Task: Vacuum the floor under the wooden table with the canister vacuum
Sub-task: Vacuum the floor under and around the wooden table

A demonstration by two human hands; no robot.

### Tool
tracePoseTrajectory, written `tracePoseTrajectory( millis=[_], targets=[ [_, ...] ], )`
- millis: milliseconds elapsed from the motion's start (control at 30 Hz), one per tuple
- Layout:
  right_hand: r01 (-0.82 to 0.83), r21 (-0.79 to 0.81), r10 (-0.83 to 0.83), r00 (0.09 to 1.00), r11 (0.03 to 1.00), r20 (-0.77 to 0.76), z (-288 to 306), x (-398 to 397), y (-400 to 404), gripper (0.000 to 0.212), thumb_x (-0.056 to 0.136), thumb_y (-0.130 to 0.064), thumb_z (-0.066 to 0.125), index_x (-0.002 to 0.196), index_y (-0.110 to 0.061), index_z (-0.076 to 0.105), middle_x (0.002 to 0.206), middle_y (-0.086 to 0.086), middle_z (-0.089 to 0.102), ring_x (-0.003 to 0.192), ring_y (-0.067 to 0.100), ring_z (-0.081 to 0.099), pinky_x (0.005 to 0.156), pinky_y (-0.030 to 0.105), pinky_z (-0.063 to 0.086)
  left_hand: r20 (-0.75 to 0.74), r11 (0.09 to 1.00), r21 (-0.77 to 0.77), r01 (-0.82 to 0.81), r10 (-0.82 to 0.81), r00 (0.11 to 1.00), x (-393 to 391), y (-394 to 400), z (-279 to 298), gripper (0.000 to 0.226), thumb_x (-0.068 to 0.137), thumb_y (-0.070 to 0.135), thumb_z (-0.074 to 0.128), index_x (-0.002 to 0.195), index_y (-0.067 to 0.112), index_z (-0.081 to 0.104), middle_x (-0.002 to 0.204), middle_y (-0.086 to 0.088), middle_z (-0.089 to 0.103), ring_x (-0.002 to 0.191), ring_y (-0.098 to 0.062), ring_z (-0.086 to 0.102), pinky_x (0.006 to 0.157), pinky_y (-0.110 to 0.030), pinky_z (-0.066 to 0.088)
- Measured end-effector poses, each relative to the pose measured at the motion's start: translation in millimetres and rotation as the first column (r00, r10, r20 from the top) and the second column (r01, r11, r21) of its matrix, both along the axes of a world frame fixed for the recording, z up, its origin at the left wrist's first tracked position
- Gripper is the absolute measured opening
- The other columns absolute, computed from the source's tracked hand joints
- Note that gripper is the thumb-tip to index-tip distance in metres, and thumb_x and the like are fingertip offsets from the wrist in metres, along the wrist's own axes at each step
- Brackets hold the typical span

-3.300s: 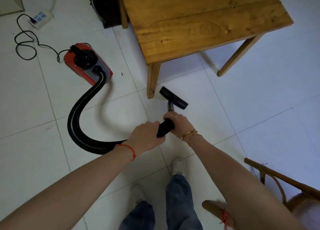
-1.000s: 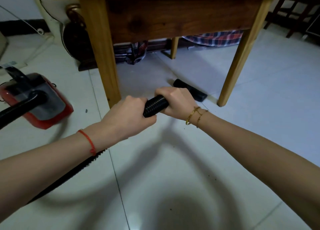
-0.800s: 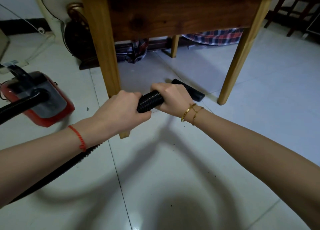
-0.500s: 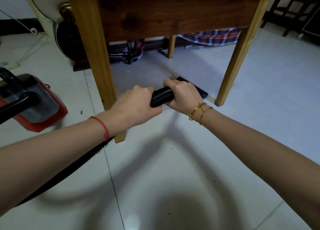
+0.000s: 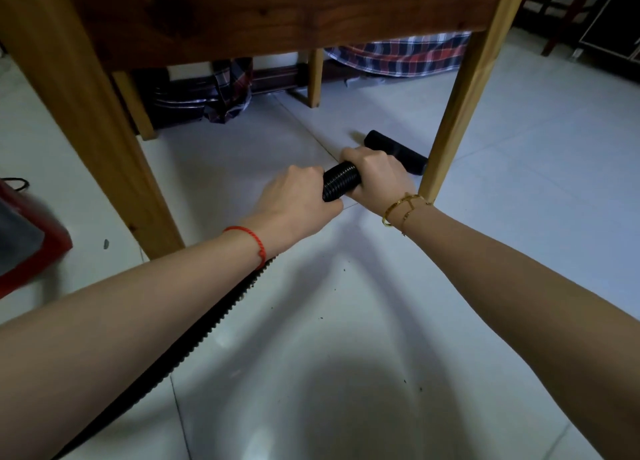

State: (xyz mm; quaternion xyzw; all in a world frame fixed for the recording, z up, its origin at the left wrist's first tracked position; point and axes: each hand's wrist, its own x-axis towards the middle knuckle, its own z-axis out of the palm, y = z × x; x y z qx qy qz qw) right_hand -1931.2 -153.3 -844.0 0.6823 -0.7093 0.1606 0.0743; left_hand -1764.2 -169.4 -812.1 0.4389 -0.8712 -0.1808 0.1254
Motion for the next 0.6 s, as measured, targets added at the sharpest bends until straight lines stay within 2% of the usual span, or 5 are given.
tracePoseTrajectory(
  millis=[233,433,600],
  targets=[
    [0.08,0.084,-0.081,0.997,0.993,0.01,-15.8,-23.9,-27.5,0.027,0.08,-0.018,0.065,0.102,-0.005,0.055,0.099,0.016,0.058,0.086,0.038,0.059,0.064,0.037,0.043,-0.012,0.999,0.026,-0.026,0.026,1.0,-33.7,-26.3,-22.6,0.02,0.081,0.031,0.059,0.093,0.015,0.058,0.08,-0.004,0.058,0.076,-0.03,0.059,0.061,-0.029,0.042],
    [0.121,0.173,-0.127,0.992,0.977,0.023,-19.2,-48.3,-47.4,0.028,0.081,-0.016,0.067,0.106,-0.008,0.056,0.107,0.014,0.059,0.094,0.035,0.059,0.079,0.042,0.051,-0.007,0.998,0.063,-0.025,0.025,1.0,-64.3,-44.6,-30.6,0.017,0.082,0.031,0.06,0.088,0.018,0.053,0.081,-0.002,0.056,0.074,-0.026,0.054,0.059,-0.028,0.036],
    [0.133,0.179,-0.135,0.991,0.975,-0.001,-23.0,-60.1,-50.1,0.028,0.081,-0.019,0.067,0.106,-0.009,0.056,0.106,0.014,0.058,0.093,0.035,0.059,0.077,0.044,0.052,0.001,0.998,0.059,-0.012,0.012,1.0,-76.0,-48.1,-33.9,0.016,0.083,0.031,0.059,0.087,0.018,0.05,0.082,-0.002,0.054,0.074,-0.027,0.051,0.062,-0.028,0.036]
  ],
)
